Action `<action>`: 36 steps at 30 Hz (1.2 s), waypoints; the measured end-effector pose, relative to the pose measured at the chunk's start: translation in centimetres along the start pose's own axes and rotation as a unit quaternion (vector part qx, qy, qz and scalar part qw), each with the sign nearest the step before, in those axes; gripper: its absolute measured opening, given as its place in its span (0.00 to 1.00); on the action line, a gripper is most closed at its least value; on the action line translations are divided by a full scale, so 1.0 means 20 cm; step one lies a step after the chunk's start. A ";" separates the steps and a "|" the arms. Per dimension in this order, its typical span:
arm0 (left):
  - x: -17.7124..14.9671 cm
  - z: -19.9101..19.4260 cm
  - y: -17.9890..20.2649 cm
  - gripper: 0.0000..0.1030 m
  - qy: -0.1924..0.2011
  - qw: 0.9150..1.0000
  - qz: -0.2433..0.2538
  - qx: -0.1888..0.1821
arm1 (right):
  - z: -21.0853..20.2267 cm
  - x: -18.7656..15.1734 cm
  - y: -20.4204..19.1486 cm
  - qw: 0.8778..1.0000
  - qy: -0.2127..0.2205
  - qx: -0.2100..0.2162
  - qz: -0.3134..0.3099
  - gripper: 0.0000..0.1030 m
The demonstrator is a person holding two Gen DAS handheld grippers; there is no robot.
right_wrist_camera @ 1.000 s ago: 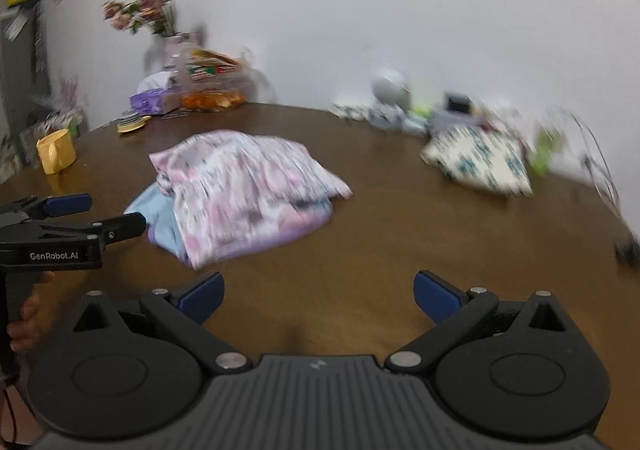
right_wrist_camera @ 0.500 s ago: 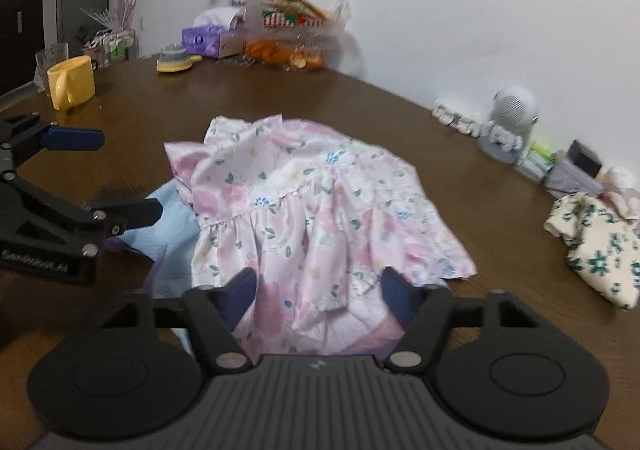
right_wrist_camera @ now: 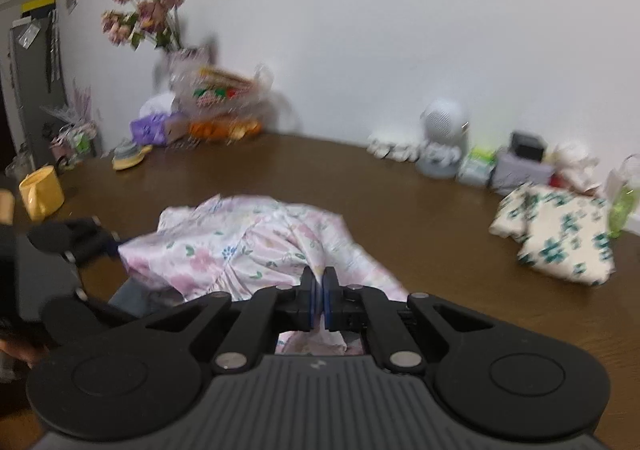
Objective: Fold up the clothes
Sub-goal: 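Grasp the pink floral dress with both grippers and lift it off the pile, then spread the pink floral dress flat beside the pink-and-blue garment with both grippers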
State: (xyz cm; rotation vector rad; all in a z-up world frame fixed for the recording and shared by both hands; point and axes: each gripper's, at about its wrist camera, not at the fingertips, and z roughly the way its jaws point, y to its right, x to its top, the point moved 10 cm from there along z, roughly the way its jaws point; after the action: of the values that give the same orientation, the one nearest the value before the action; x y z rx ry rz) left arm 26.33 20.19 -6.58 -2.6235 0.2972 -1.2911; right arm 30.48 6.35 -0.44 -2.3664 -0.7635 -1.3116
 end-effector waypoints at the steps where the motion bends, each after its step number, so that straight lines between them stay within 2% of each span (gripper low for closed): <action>1: 0.02 -0.03 0.01 0.25 0.010 1.000 -0.002 -0.007 | -0.03 0.01 0.03 1.000 0.004 -0.005 0.003 0.02; 2: 0.05 -0.07 0.02 0.12 0.020 1.000 -0.004 -0.014 | -0.05 0.02 0.05 1.000 0.008 -0.009 0.005 0.02; 4: 0.09 -0.13 0.04 0.05 0.040 0.999 -0.008 -0.028 | -0.13 0.04 0.12 0.999 0.023 -0.024 0.013 0.02; 9: 0.25 -0.44 0.13 0.04 0.110 0.994 0.013 -0.023 | -0.43 0.10 0.28 0.994 0.086 -0.049 0.041 0.02; 13: 0.33 -0.71 0.35 0.04 0.155 0.985 0.052 -0.048 | -0.74 0.08 0.37 0.988 0.132 -0.075 0.040 0.02; 15: 0.35 -0.84 0.50 0.04 0.176 0.979 0.077 -0.068 | -0.89 0.05 0.44 0.984 0.150 -0.091 0.043 0.02; 17: 0.37 -0.92 0.67 0.06 0.181 0.973 0.090 -0.111 | -1.03 0.00 0.53 0.979 0.162 -0.112 0.052 0.02; 19: 0.34 -0.93 0.87 0.17 0.152 0.968 0.100 -0.172 | -1.15 -0.08 0.64 0.974 0.167 -0.140 0.069 0.02; 21: 0.26 -0.87 1.05 0.20 0.104 0.964 0.115 -0.215 | -1.26 -0.17 0.78 0.968 0.164 -0.170 0.090 0.02; 22: 0.22 -0.85 1.13 0.23 0.079 0.961 0.123 -0.235 | -1.26 -0.25 0.84 0.967 0.148 -0.179 0.101 0.02; 24: 0.13 -0.79 1.22 0.44 0.047 0.961 0.126 -0.243 | -1.28 -0.41 0.97 0.965 0.115 -0.198 0.125 0.02; 26: 0.06 -0.73 1.28 0.53 0.021 0.962 0.127 -0.242 | -1.30 -0.56 1.09 0.962 0.082 -0.216 0.148 0.02; 28: 0.01 -0.73 1.25 0.63 0.013 0.961 0.118 -0.249 | -1.30 -0.73 1.18 0.959 0.046 -0.225 0.166 0.02; 31: -0.03 -0.73 1.14 0.77 0.016 0.969 0.090 -0.229 | -1.28 -0.93 1.24 0.960 -0.001 -0.213 0.182 0.03; 32: -0.03 -0.72 1.10 0.79 0.017 0.974 0.078 -0.214 | -1.26 -0.98 1.25 0.960 -0.013 -0.208 0.189 0.08; 33: 0.00 -0.70 1.06 0.80 0.014 0.978 0.067 -0.200 | -1.26 -1.02 1.23 0.959 -0.017 -0.206 0.195 0.18; 34: 0.00 -0.71 1.04 0.80 0.010 0.981 0.056 -0.185 | -1.27 -1.05 1.24 0.957 -0.016 -0.206 0.204 0.29; 35: 0.00 -0.71 1.00 0.80 0.006 0.984 0.047 -0.172 | -1.28 -1.06 1.22 0.955 -0.010 -0.208 0.210 0.51; 36: -0.01 -0.72 0.97 0.80 0.001 0.986 0.039 -0.159 | -1.28 -1.05 1.22 0.954 0.001 -0.211 0.214 0.57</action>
State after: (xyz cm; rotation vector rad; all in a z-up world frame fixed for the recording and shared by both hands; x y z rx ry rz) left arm 13.06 0.38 -3.25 -2.8341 0.6497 -1.3168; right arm 18.65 -32.74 -5.65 -2.6424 0.0561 -1.3780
